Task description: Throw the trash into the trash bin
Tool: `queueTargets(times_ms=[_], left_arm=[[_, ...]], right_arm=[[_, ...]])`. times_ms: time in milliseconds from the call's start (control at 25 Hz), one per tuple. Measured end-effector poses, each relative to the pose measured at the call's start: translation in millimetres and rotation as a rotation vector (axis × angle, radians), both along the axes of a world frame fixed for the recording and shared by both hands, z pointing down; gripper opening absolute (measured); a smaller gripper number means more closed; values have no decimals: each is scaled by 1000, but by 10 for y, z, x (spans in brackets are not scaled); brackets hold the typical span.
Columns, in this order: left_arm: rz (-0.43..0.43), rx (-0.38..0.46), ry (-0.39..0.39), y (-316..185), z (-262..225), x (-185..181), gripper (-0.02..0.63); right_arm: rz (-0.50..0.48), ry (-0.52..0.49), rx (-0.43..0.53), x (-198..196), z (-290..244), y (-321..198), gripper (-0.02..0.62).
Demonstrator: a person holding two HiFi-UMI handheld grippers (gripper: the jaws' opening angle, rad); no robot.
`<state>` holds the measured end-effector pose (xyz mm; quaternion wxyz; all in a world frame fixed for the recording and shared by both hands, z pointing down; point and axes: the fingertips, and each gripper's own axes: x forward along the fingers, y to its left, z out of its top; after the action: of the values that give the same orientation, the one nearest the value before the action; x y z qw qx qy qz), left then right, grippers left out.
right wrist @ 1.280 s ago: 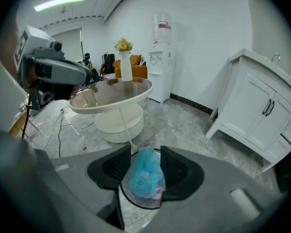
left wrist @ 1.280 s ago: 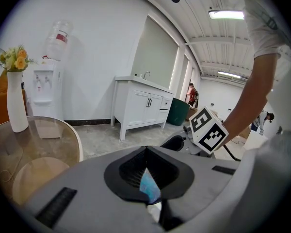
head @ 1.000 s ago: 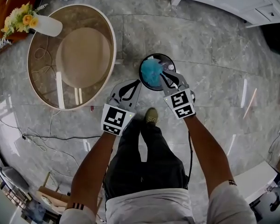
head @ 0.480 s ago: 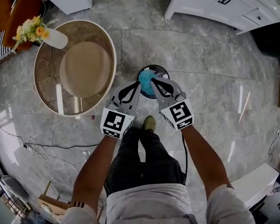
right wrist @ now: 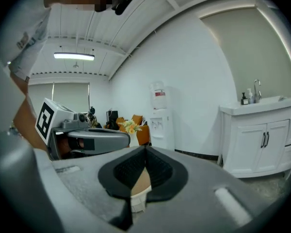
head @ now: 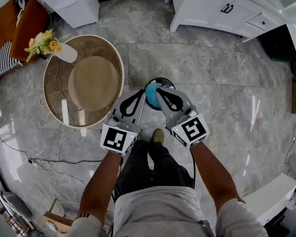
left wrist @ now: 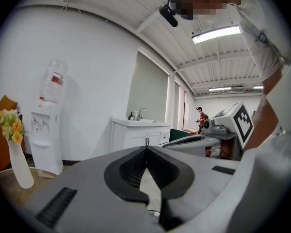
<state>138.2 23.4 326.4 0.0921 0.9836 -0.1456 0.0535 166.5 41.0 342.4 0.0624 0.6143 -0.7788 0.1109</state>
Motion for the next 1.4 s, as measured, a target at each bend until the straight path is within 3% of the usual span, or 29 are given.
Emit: queueTargets(times_ms=[200, 600, 880, 1080, 1400], left_arm=[[39, 93, 39, 139, -654, -3, 0], [32, 179, 127, 300, -1716, -177, 0], [63, 200, 126, 492, -1911, -215, 0], [57, 211, 194, 511, -2145, -203, 0], [67, 202, 205, 606, -2199, -210, 0]], right_arm=[[-12, 15, 98, -60, -714, 43, 2], [-2, 41, 280, -177, -1844, 272, 0], [4, 50, 318, -222, -2094, 421, 0], [15, 62, 328, -202, -2188, 504, 0], [31, 68, 321, -224, -2226, 614, 0]])
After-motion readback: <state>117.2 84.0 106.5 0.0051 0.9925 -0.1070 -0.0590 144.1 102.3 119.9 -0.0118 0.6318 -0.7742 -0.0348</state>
